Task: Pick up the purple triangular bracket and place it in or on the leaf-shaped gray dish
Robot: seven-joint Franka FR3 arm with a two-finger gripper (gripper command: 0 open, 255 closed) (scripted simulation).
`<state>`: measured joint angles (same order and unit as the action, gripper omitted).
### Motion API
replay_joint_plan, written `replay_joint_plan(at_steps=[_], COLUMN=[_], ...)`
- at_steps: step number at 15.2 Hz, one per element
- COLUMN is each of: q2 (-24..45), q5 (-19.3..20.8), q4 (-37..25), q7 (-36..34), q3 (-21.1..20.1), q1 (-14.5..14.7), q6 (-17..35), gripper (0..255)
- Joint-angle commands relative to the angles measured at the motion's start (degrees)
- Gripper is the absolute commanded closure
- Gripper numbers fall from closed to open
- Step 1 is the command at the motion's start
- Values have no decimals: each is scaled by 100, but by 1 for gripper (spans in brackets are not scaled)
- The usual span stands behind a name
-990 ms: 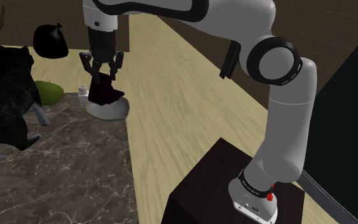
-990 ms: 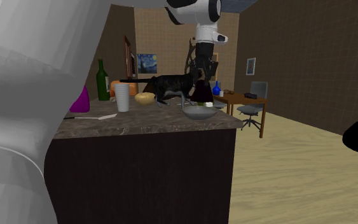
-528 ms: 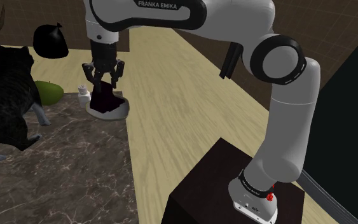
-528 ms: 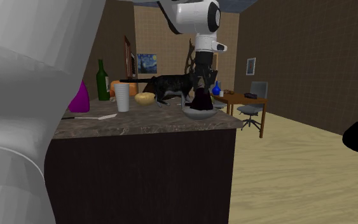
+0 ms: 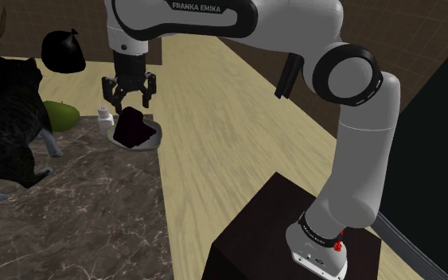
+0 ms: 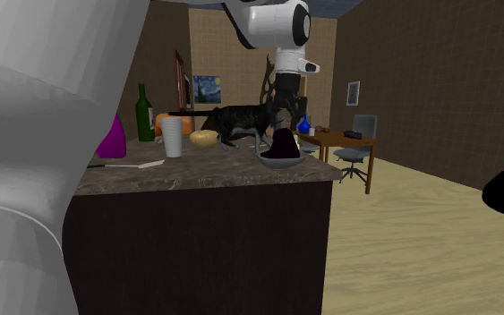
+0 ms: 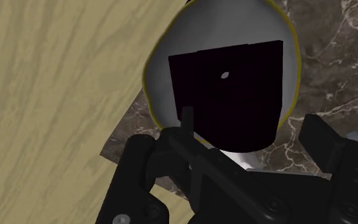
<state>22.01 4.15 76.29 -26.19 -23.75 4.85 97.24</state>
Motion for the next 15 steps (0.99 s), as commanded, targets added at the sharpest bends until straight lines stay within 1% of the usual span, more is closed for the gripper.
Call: replay_joint_plan(at_steps=[1,4,8,15], q2=[0,0,196,196], q5=[0,0,71,71], q4=[-1,0,-1034,-1035], q7=[0,0,-15,-15], q3=[0,0,1,2], q1=[0,0,109,110], q6=[0,0,-840,-840], gripper=[0,0,0,0])
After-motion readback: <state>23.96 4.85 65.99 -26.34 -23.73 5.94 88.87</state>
